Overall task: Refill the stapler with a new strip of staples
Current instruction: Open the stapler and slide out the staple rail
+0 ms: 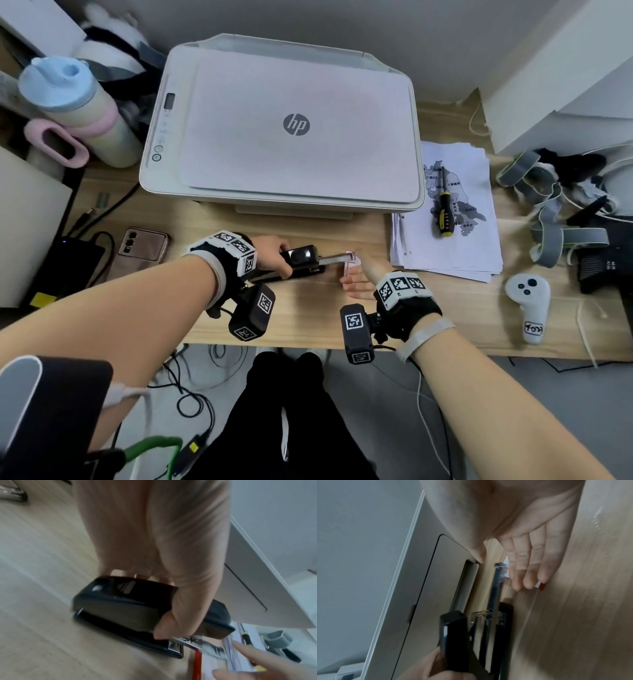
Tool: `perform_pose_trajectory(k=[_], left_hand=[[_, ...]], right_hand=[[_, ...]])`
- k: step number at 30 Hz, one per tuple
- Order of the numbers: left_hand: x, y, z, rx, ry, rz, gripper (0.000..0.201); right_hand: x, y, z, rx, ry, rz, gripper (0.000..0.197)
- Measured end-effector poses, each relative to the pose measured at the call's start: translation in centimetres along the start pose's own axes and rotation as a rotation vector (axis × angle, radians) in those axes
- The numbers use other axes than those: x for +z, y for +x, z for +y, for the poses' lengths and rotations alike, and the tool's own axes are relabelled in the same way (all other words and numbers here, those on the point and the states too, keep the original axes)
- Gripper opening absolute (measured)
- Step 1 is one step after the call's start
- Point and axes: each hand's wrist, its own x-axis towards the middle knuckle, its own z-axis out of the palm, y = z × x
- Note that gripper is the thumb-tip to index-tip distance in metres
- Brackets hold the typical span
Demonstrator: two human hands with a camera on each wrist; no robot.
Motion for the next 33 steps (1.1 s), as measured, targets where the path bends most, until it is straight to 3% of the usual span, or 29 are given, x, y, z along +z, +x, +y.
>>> perform_pose_trajectory(k=[7,12,17,20,27,33], left_hand=[[-1.0,-0.1,-0.3,-0.022,-0.267,-0.044,0.016],[-1.3,-0.5,-0.1,-0.073,-0.420,-0.102,0.011],[-1.1,-0.9,-0.2,-0.063,-0.342,-0.140,0.015],[-0.9,-1.3,-0.2,-0.004,-0.360,-0.133,0.032],[-0.9,-0.4,-1.7,0.081,-0.101,0.017,0.110],[-0.4,-0.5,-1.9,0.128,0.372,0.138,0.101]], right_hand=[[1.3,0.3,-1.0,-0.134,0.104,-0.001,0.075],[2.3,0.1,-2.2,-0.228,0.177,0.005,0.071],[2.9,0.3,-2.6,-0.211,0.217,-0.006,0.061],[2.9,0.8,-2.7,-0.170,0.145,0.026,0.058],[3.4,2.3,-3.0,-0.117,0.283,-0.025,0.059],[3.5,2.1,-2.9,-0.045,0.717,-0.204,0.074]])
